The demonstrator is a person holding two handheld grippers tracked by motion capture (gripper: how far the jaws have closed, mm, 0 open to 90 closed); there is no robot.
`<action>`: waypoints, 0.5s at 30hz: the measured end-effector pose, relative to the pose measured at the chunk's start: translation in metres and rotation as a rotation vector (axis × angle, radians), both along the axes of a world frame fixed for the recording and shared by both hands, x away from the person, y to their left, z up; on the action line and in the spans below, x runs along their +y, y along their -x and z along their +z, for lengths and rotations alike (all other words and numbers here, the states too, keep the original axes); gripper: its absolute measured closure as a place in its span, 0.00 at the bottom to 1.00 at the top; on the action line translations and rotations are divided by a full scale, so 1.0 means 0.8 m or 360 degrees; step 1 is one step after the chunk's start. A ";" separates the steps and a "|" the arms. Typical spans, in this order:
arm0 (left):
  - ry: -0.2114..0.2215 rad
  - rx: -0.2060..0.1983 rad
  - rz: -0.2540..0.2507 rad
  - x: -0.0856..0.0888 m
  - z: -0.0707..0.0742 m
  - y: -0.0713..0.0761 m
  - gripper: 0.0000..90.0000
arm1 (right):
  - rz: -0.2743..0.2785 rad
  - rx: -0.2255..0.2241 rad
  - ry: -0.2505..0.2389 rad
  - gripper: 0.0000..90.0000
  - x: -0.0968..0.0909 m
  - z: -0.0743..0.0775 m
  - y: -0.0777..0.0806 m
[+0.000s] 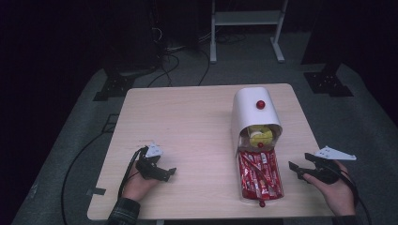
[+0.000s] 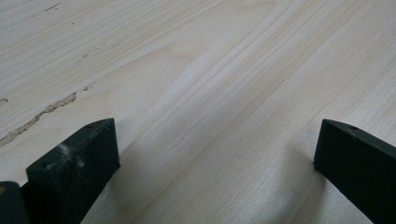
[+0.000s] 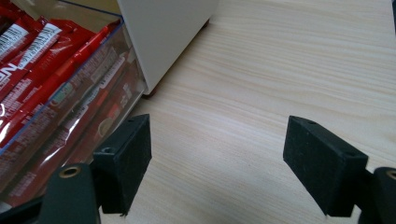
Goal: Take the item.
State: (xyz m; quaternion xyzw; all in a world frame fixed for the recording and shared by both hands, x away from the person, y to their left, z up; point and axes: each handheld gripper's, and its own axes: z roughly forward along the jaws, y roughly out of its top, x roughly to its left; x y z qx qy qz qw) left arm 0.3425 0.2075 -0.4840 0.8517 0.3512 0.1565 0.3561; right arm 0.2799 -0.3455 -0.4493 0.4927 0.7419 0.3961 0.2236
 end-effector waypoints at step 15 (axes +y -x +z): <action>0.0002 0.0003 0.0002 0.000 0.000 0.000 0.00 | 0.0036 -0.0016 -0.0043 0.26 0.007 0.011 0.005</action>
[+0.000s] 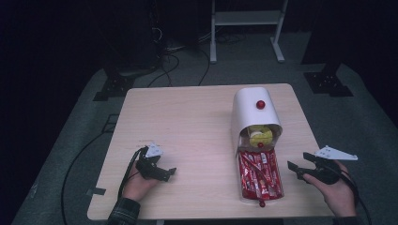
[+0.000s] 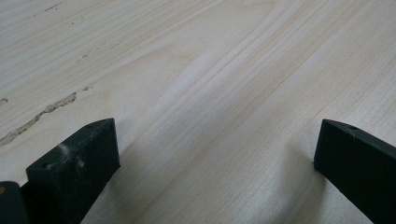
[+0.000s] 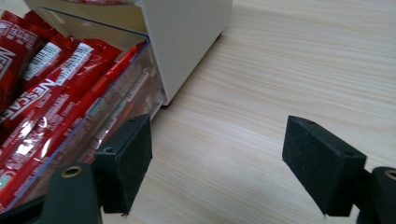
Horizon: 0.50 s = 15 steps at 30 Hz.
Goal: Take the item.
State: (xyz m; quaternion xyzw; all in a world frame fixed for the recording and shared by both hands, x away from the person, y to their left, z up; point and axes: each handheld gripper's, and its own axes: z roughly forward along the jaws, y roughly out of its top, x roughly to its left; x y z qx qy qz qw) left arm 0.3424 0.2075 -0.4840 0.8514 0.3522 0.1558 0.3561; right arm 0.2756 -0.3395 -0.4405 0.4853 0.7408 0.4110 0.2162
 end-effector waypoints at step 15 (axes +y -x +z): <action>-0.0006 0.0001 -0.0004 0.000 0.000 0.000 0.00 | 0.0054 -0.0014 -0.0007 0.28 0.009 0.009 0.005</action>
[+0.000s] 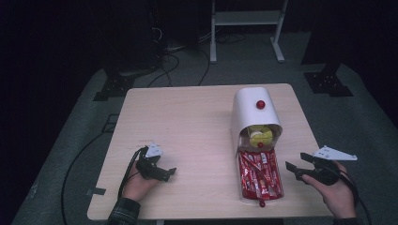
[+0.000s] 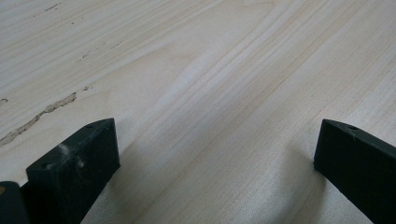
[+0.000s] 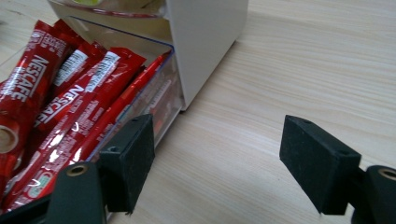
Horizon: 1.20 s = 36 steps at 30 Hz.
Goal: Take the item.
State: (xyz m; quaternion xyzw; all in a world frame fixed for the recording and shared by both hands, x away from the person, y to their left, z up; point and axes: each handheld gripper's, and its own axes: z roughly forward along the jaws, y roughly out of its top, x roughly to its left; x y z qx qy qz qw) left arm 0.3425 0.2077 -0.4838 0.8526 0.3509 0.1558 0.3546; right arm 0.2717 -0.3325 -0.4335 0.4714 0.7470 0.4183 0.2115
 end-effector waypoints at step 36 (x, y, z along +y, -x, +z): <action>0.0001 0.0000 0.0000 0.000 0.000 0.000 0.00 | 0.0134 -0.0015 -0.0070 0.33 0.029 0.017 0.010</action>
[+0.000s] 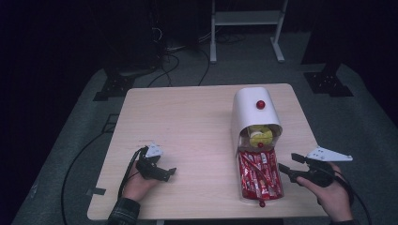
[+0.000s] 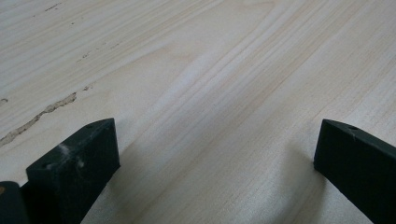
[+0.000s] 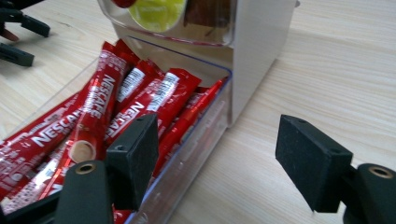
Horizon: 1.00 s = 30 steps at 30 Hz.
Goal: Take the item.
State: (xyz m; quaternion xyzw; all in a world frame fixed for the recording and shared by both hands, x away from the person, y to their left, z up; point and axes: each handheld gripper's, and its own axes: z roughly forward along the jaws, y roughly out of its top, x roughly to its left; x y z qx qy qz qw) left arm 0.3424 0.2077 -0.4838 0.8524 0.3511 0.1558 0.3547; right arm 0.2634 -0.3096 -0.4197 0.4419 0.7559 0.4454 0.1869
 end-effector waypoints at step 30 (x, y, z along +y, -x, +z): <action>0.0000 -0.0001 -0.0001 0.000 0.000 0.000 0.00 | 0.0143 0.0000 -0.0033 0.38 0.029 0.007 0.006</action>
